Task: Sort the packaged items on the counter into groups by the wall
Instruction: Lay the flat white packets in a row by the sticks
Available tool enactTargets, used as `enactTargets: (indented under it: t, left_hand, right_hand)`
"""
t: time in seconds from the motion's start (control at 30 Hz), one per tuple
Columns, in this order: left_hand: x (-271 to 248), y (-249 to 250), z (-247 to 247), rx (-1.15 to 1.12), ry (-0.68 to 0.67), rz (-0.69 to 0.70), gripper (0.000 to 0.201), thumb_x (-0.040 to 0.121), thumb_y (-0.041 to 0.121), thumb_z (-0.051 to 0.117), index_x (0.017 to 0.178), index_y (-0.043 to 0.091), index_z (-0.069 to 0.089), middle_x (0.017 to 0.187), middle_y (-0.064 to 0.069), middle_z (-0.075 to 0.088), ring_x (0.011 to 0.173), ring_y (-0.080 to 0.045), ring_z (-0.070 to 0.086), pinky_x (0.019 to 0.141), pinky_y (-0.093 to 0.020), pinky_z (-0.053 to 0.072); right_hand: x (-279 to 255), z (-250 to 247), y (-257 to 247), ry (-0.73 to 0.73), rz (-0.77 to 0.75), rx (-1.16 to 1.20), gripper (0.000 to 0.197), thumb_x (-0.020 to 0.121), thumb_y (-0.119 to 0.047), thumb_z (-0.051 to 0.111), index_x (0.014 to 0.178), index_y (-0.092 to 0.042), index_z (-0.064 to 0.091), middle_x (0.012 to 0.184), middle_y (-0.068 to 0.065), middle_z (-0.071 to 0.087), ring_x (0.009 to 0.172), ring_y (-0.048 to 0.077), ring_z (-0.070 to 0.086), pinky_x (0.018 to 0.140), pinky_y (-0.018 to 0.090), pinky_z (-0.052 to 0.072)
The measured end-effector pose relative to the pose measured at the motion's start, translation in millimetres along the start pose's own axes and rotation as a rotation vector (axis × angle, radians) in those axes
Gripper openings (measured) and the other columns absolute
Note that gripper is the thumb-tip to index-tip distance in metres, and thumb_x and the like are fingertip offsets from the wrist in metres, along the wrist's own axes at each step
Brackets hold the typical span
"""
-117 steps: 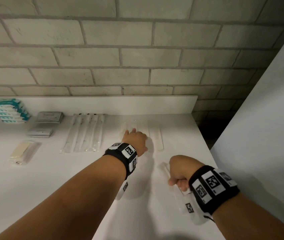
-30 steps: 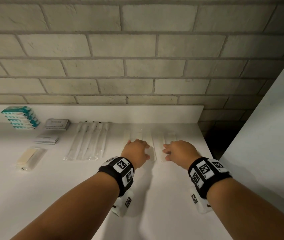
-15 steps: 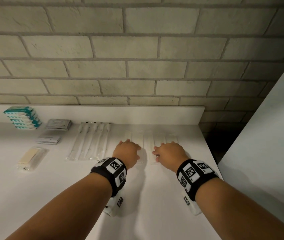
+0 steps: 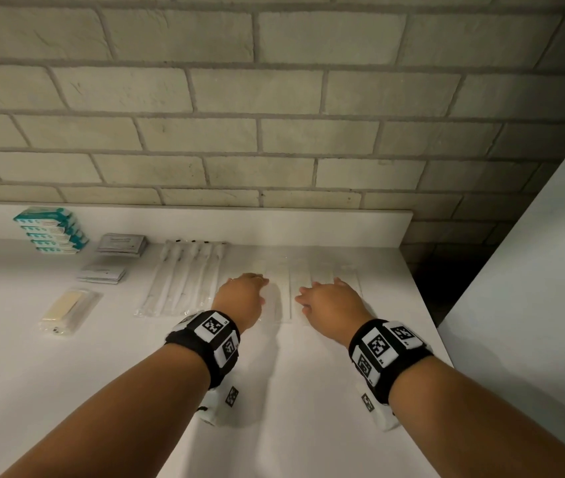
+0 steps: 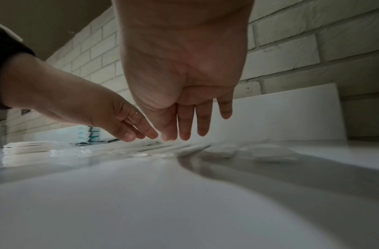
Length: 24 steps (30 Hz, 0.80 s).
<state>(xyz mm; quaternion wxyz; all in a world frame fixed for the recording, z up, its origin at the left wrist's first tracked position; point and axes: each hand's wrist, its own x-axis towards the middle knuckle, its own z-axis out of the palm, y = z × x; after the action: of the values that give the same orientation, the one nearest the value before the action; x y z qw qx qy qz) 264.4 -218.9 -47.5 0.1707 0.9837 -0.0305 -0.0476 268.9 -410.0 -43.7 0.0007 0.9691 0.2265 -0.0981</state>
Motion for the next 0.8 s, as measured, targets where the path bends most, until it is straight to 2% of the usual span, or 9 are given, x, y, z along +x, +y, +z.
enactTargets:
  t: [0.1,0.2,0.43,0.53,0.63,0.7,0.8]
  left_hand:
    - [-3.3,-9.4,-2.0,0.036,-0.073,-0.037,0.05,0.095,0.018,0.049,0.144,0.024,0.04,0.151,0.004,0.037,0.136,-0.018,0.04,0.111,-0.03,0.032]
    - [-7.1,-11.5,-0.7,0.025,-0.105,-0.041,0.052,0.095,0.02,0.05,0.145,0.024,0.038,0.152,0.004,0.037,0.137,-0.017,0.038,0.111,-0.03,0.032]
    - [-10.2,-13.9,0.1,-0.003,-0.105,-0.032,0.052,0.095,0.018,0.05,0.146,0.024,0.038,0.153,0.005,0.035,0.138,-0.016,0.036,0.112,-0.03,0.031]
    - [-11.3,-12.2,-1.8,-0.009,-0.097,-0.018,0.052,0.095,0.017,0.05,0.145,0.023,0.04,0.153,0.005,0.034,0.139,-0.016,0.035,0.112,-0.029,0.029]
    - [-12.0,-4.3,-5.3,0.015,-0.018,0.041,0.05,0.094,0.018,0.051,0.143,0.023,0.044,0.153,0.005,0.034,0.139,-0.016,0.035,0.112,-0.029,0.029]
    - [-12.0,4.2,-5.3,0.067,0.0,0.114,0.048,0.096,0.02,0.049,0.143,0.024,0.043,0.152,0.005,0.036,0.143,-0.018,0.028,0.114,-0.032,0.023]
    - [-11.6,14.2,1.3,0.152,-0.068,0.191,0.044,0.099,0.022,0.042,0.143,0.024,0.042,0.151,0.003,0.039,0.146,-0.021,0.019,0.117,-0.036,0.014]
  right_hand:
    - [2.1,-4.1,-19.0,-0.072,-0.066,-0.084,0.044,0.1,-0.024,0.033,0.143,-0.026,0.042,0.15,-0.002,0.042,0.138,0.019,0.037,0.117,0.051,0.012]
    - [3.5,-5.7,-29.9,-0.129,-0.089,-0.149,0.044,0.101,-0.026,0.032,0.145,-0.023,0.04,0.151,-0.004,0.037,0.138,0.019,0.033,0.117,0.056,0.012]
    - [4.7,-10.3,-33.9,-0.167,-0.064,-0.165,0.048,0.101,-0.021,0.032,0.148,-0.026,0.032,0.157,-0.006,0.029,0.143,0.017,0.027,0.117,0.057,0.009]
    - [-1.6,-12.4,-34.3,-0.132,-0.066,-0.123,0.047,0.1,-0.021,0.033,0.147,-0.025,0.034,0.154,-0.004,0.032,0.141,0.018,0.029,0.117,0.056,0.011]
    - [-6.0,-17.1,-27.2,-0.045,0.002,-0.008,0.051,0.099,-0.016,0.036,0.149,-0.024,0.031,0.158,-0.005,0.026,0.145,0.017,0.024,0.119,0.052,0.011]
    - [-5.4,-18.5,-17.4,-0.023,0.082,-0.014,0.054,0.096,-0.013,0.039,0.148,-0.024,0.033,0.156,-0.003,0.031,0.143,0.017,0.03,0.119,0.05,0.014]
    - [-5.6,-14.7,-7.3,-0.089,0.142,-0.065,0.049,0.093,-0.015,0.042,0.141,-0.027,0.044,0.14,0.003,0.05,0.127,0.02,0.048,0.115,0.05,0.02]
